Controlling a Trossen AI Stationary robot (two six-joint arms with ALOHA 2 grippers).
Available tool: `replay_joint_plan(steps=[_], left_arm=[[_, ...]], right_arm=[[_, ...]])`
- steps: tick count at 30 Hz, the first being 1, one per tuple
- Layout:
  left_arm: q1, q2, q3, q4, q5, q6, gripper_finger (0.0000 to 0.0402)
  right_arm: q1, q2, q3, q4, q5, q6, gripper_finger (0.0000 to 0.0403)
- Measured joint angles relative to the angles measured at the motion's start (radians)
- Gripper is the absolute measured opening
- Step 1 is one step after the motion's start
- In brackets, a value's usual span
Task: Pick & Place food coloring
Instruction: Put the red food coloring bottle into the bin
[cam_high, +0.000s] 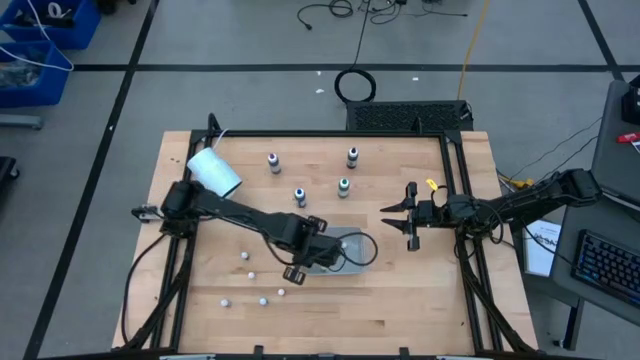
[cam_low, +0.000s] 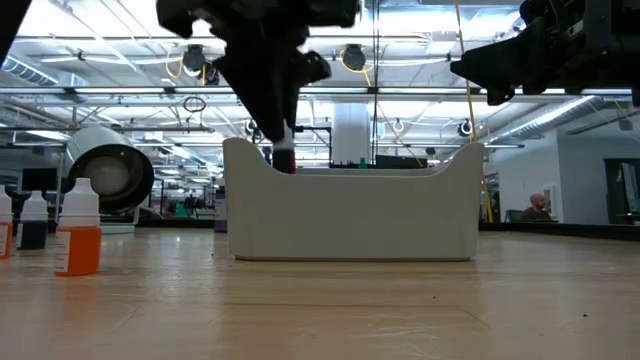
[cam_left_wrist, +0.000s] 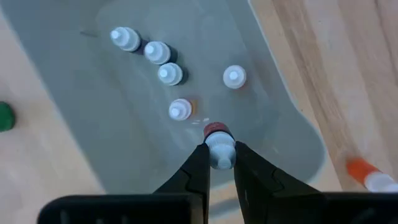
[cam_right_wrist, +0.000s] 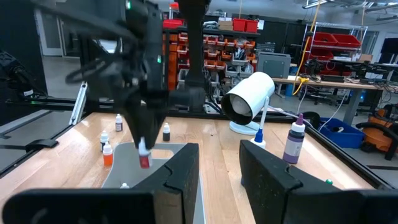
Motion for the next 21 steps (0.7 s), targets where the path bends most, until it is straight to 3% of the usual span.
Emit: replay_joint_plan(steps=[21], left_arm=[[0.030, 0.119, -0.004, 0.053, 0.092, -0.004, 0.0052]], right_arm=[[0.000, 0.000, 0.000, -0.001, -0.001, -0.002, 0.0105]])
